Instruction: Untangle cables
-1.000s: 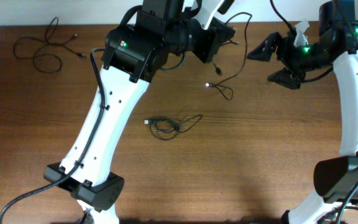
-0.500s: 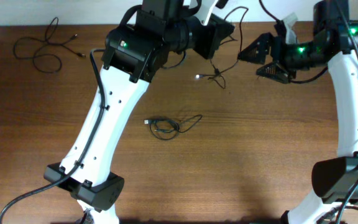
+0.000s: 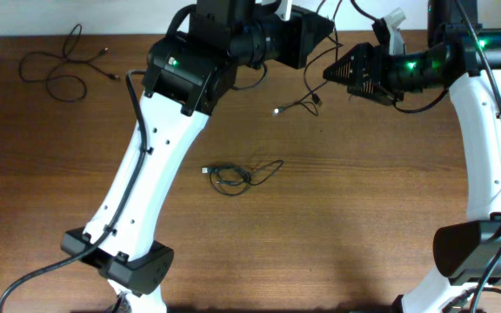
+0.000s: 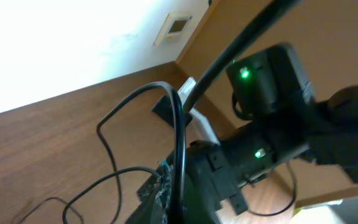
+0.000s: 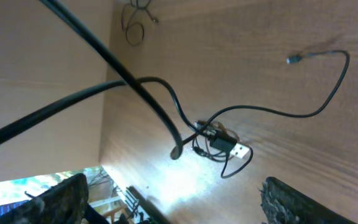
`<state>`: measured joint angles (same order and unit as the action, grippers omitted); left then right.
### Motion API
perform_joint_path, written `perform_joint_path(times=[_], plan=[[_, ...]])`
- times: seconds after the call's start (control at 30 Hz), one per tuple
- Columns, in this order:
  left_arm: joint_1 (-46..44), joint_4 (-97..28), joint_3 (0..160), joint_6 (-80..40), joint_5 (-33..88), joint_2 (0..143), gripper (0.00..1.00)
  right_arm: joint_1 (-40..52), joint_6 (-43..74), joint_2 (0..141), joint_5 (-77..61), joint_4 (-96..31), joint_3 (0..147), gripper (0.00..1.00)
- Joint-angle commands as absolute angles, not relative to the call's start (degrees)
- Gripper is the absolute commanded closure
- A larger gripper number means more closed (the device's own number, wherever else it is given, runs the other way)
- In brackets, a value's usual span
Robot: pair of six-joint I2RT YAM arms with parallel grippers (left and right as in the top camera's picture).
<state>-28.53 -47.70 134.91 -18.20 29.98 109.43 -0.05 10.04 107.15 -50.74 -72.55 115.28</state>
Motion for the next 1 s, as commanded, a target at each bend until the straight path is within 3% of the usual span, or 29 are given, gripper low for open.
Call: perform_joint_path(times=[0.0, 0.17, 0.3, 0.6, 0.8, 0.9, 0.97], plan=[[-28.34, -45.69, 136.14, -22.52, 30.57, 104.97, 1.00, 0.05, 9.47, 107.20, -51.86, -70.91, 115.68, 0.14], [-28.34, -45.10, 136.14, -23.49, 30.63, 103.98, 1.00, 0.05, 11.31, 107.20, -51.88, -68.10, 115.68, 0.21], [-28.34, -45.17, 136.14, -24.86, 30.63, 104.01, 1.00, 0.05, 12.10, 107.20, -51.88, -66.94, 115.68, 0.34], [-28.34, -45.69, 136.14, -24.84, 30.59, 104.01, 1.00, 1.06, 12.93, 107.20, -52.34, -66.48, 115.68, 0.38], [-28.34, -46.00, 136.14, -24.84, 30.61, 104.01, 1.00, 3.29, 13.98, 107.20, -52.05, -64.14, 115.68, 0.67], [-28.34, -46.15, 136.14, -24.84, 30.59, 104.01, 1.00, 3.36, 14.44, 107.20, -51.88, -63.77, 115.68, 0.96], [-28.34, -46.19, 136.14, -24.82, 30.59, 104.01, 1.00, 3.36, 14.41, 107.20, -51.90, -63.86, 115.68, 0.96]])
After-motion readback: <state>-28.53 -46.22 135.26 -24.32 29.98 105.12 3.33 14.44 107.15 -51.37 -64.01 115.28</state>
